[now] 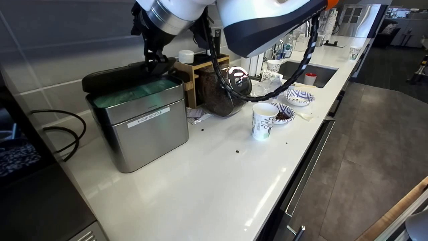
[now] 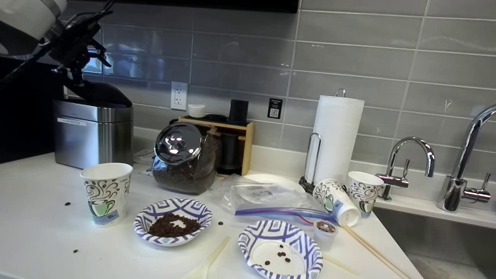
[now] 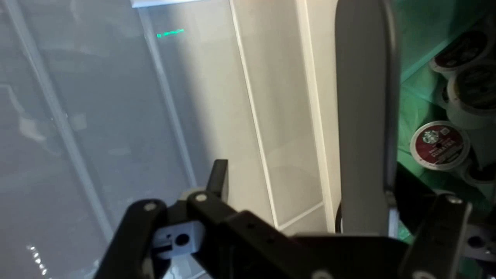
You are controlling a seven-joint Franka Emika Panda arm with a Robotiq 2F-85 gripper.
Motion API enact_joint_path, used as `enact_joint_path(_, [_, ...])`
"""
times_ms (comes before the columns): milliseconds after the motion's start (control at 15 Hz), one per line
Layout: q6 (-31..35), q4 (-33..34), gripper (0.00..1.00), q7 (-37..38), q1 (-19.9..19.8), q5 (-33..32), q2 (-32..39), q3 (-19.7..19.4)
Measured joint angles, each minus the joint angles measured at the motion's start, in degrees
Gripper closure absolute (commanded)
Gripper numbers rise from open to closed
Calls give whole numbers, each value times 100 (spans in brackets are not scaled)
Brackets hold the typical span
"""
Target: Open the lid on the bin
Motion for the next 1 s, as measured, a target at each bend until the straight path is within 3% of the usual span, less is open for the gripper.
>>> enact_joint_path(1000, [0,1072,0,495,70,-678,693,-7])
